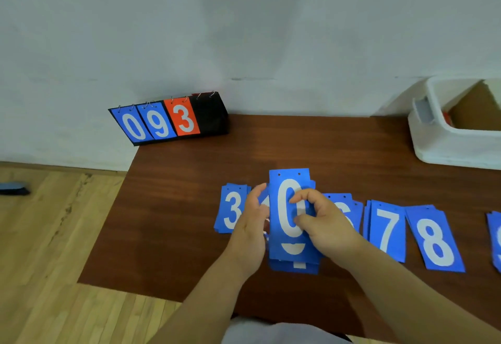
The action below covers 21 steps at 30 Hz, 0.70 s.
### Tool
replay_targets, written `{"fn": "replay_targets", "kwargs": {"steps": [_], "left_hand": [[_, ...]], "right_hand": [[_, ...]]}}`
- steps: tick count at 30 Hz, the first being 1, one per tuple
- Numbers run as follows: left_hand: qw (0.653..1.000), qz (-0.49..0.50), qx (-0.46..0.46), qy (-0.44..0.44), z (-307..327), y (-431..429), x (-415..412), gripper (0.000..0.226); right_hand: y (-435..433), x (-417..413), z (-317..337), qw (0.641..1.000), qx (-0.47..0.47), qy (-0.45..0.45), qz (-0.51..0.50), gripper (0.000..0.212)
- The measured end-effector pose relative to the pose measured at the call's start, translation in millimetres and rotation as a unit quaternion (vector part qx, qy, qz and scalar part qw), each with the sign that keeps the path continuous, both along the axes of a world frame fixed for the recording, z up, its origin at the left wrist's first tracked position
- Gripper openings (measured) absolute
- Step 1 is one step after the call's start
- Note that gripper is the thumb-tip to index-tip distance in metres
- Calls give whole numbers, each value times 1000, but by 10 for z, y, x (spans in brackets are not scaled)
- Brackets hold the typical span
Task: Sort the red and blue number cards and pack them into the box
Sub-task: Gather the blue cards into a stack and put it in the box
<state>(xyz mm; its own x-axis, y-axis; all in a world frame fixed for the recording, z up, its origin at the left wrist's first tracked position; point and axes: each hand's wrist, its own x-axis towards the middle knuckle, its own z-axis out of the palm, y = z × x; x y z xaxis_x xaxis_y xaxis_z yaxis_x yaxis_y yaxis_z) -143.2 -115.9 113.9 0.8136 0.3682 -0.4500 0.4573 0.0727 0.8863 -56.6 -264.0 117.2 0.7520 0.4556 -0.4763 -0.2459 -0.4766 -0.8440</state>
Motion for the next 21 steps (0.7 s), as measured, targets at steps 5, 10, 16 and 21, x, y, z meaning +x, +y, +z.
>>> {"fn": "replay_targets", "kwargs": {"steps": [5, 10, 16, 21], "left_hand": [[972, 8, 202, 117, -445, 560, 69, 58], [911, -10, 285, 297, -1015, 987, 282, 92], [881, -67, 317, 344, -1357, 964, 424, 114], [909, -58, 287, 296, -1414, 1055, 351, 114]], "right_hand": [[127, 89, -170, 996, -83, -34, -11, 37], [202, 128, -334, 986, -161, -51, -3, 32], [379, 100, -506, 979, -199, -37, -1, 31], [534, 72, -564, 977, -209, -25, -20, 29]]}}
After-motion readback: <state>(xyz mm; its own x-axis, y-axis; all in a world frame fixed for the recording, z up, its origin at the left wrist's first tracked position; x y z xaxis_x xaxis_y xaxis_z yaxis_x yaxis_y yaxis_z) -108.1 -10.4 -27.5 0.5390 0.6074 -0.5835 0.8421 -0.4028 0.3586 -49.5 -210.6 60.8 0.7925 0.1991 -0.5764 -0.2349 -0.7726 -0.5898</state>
